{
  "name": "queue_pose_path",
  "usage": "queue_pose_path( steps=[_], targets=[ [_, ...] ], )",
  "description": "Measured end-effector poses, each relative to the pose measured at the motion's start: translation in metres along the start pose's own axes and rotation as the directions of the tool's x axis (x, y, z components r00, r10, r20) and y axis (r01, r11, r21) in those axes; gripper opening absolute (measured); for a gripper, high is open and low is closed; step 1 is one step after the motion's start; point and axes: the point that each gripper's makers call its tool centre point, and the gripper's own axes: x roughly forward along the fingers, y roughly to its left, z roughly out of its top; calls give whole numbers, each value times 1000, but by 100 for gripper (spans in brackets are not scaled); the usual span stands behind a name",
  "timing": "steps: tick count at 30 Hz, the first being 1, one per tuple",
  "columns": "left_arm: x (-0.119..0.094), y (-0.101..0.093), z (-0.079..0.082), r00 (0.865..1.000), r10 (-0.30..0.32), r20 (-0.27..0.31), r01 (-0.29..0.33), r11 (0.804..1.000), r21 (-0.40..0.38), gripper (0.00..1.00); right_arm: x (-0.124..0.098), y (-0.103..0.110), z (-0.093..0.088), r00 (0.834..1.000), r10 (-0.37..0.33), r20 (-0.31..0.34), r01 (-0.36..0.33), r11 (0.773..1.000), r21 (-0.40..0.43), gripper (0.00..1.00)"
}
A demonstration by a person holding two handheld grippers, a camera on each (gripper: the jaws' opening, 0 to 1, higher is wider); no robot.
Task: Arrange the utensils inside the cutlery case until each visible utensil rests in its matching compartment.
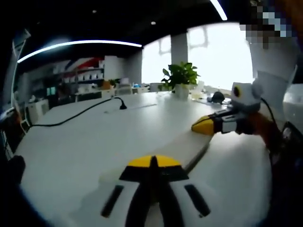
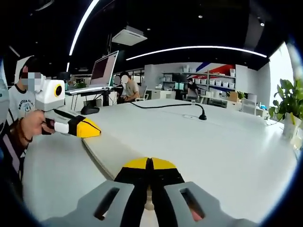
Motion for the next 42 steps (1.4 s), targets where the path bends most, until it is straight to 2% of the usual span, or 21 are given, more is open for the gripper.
queue_pose_path(
  steps=[6,9,11,13,15,16,18,20,21,22,24,26,28,29,30,32,34,37,39,41,42],
  targets=[
    [0,0,0,1000,-4,-10,4,1000,-8,0,1,1,0,1000,-6,-21,6,1000,-6,0],
    [0,-1,0,1000,-6,-13,6,1000,6,0,3,2,0,999,10,-43,-11,999,-41,0],
    [-1,-1,0,1000,-3,-21,4,1000,19,0,4,0,1,998,12,-60,-18,994,-107,0],
    [-4,0,-1,999,-3,-47,5,999,50,0,5,4,13,999,46,-6,-47,988,-147,0],
    [-7,2,2,998,-26,-61,29,999,38,0,2,7,29,996,74,53,-67,990,-125,0],
    [-9,2,13,998,-54,-22,54,998,14,0,-1,5,38,994,85,68,-73,985,-157,0],
    [-14,7,26,998,-60,5,60,998,33,0,-4,-3,49,996,62,69,-45,973,-226,0],
    [-16,16,41,999,-31,29,28,994,109,0,-6,-5,58,995,72,67,-56,975,-214,1],
    [-17,20,48,999,-19,48,12,990,143,1,-6,-2,64,991,103,84,-84,974,-208,4],
    [-19,21,54,998,-27,56,18,988,156,2,-7,-2,69,989,116,87,-96,973,-210,6],
    [-22,20,65,995,-72,74,61,988,144,4,-7,-5,75,991,117,69,-96,960,-262,8],
    [-25,18,76,988,-123,96,109,984,141,11,-7,-7,80,992,119,49,-98,945,-310,14],
    [-27,13,79,980,-191,54,179,969,170,19,-7,-8,85,987,153,41,-135,946,-296,18],
    [-27,7,78,970,-242,27,233,954,189,20,-7,-5,86,982,184,34,-167,945,-283,20],
    [-28,2,76,962,-274,0,268,940,211,19,-8,-1,88,972,233,30,-214,932,-292,21],
    [-26,3,71,962,-265,-62,272,918,287,21,-10,5,90,955,297,18,-282,922,-266,24],
    [-23,0,66,956,-271,-112,293,889,352,29,-10,5,84,948,313,-52,-314,903,-293,31],
    [-21,-4,58,934,-303,-191,351,879,324,37,-10,1,75,941,305,-148,-338,877,-341,44],
    [-20,-3,53,917,-304,-258,381,857,347,49,-10,2,73,929,320,-185,-366,863,-347,47],
    [-19,-1,46,897,-294,-330,409,837,363,58,-10,2,66,906,338,-254,-411,843,-346,52],
    [-20,-1,43,883,-295,-366,430,819,380,61,-9,3,63,898,343,-276,-430,819,-381,54]
  ],
)
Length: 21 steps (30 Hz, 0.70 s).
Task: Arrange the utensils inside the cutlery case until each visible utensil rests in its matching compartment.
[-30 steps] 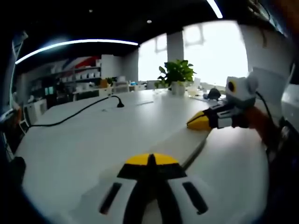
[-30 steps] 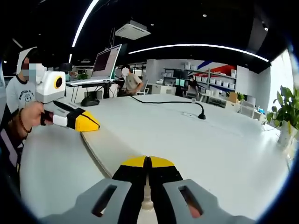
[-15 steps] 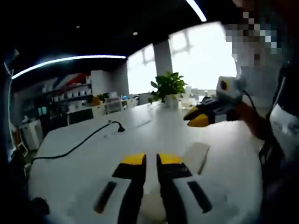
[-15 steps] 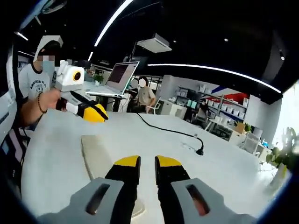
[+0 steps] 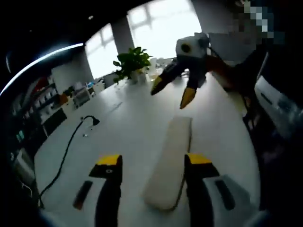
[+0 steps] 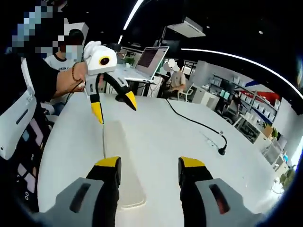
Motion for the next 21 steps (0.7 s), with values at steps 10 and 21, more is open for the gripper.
queue_pose_path(
  steps=[10,21],
  targets=[
    [13,-15,-18,972,-139,-192,154,986,66,84,9,25,-30,947,182,-266,-211,974,-87,79],
    [24,-24,-51,915,-186,-359,211,977,31,90,22,43,-58,850,293,-438,-351,935,-55,82]
  ],
)
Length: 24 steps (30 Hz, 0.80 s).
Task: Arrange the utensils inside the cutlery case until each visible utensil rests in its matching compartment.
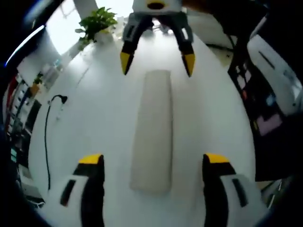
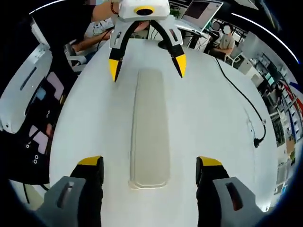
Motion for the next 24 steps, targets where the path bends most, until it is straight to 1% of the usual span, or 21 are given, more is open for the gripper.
queue_pose_path(
  steps=[2,3,4,5,6,7,8,10,12,18,19,21,23,24],
  targets=[
    [3,5,-9,999,7,-33,-8,1000,-15,88,5,-2,-3,1000,-2,-26,2,1000,2,80],
    [4,6,-12,999,2,-44,-3,1000,-30,87,6,-1,-5,999,12,-39,-12,1000,10,79],
    [5,6,-15,999,-9,-53,6,998,-58,85,8,5,-5,998,49,-32,-47,997,65,76],
    [4,4,-19,997,-30,-72,22,995,-102,79,9,6,-3,998,65,-16,-63,991,121,72],
    [3,4,-22,994,-57,-88,43,987,-152,72,11,4,-3,998,67,-8,-66,988,138,69],
    [4,4,-22,994,-63,-85,49,986,-161,67,11,3,-5,998,64,-20,-61,990,123,69],
    [4,6,-23,995,-59,-80,47,988,-147,68,12,-1,-8,998,51,-47,-46,993,109,69],
    [7,5,-24,995,-59,-85,48,990,-134,71,13,-4,-8,998,40,-51,-34,993,111,67],
    [9,7,-26,994,-61,-90,49,990,-134,69,14,-6,-7,998,41,-50,-35,992,118,64],
    [10,5,-27,990,-107,-87,89,979,-182,63,22,-3,-9,994,87,-66,-79,989,125,57],
    [11,4,-27,990,-113,-85,96,978,-186,62,22,-6,-7,993,96,-64,-88,989,121,56],
    [13,3,-30,988,-117,-98,98,978,-184,62,24,-7,-6,992,102,-69,-94,989,118,54],
    [13,5,-32,987,-115,-109,94,980,-178,58,24,-12,-7,989,113,-91,-102,988,118,48],
    [14,6,-33,987,-117,-110,96,979,-180,57,25,-11,-8,989,114,-96,-102,987,120,47]
  ],
)
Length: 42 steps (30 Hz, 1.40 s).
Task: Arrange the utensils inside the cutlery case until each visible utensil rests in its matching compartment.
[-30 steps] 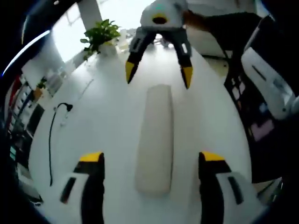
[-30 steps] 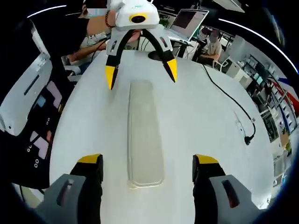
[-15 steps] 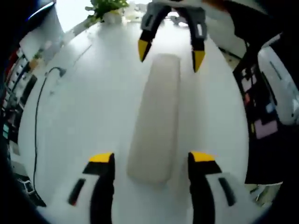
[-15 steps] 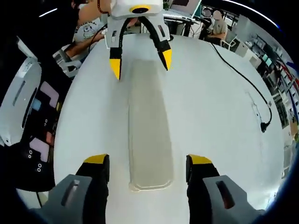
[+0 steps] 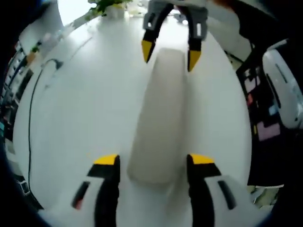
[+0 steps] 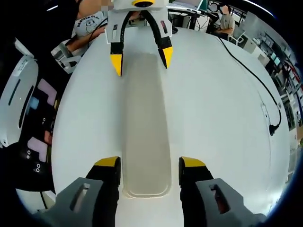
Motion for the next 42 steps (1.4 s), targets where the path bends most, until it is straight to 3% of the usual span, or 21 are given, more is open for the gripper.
queue_pose_path(
  steps=[4,7,11,16,21,28,33,42],
  targets=[
    [-1,4,1,1000,-5,8,5,1000,-13,52,4,4,-2,1000,15,0,-15,1000,8,46],
    [1,4,0,999,25,-21,-24,997,77,50,4,4,-4,1000,3,-23,-3,1000,-18,44],
    [1,3,1,1000,19,-24,-18,998,58,48,4,5,-5,999,-6,-54,4,999,-34,44],
    [5,-1,12,999,3,36,-6,996,94,45,4,8,-6,996,-7,-94,3,999,-41,44],
    [5,-1,12,999,11,40,-14,997,77,45,6,8,-7,986,0,-165,-10,998,-60,43],
    [5,-2,12,999,9,32,-11,997,82,45,6,9,-10,993,-5,-120,-2,998,-55,42],
    [5,-3,12,997,9,76,-15,997,79,45,7,9,-8,994,-4,-105,-3,998,-59,42],
    [3,-7,10,996,26,89,-33,996,81,45,7,10,-5,997,-20,-76,14,997,-78,42]
  ],
)
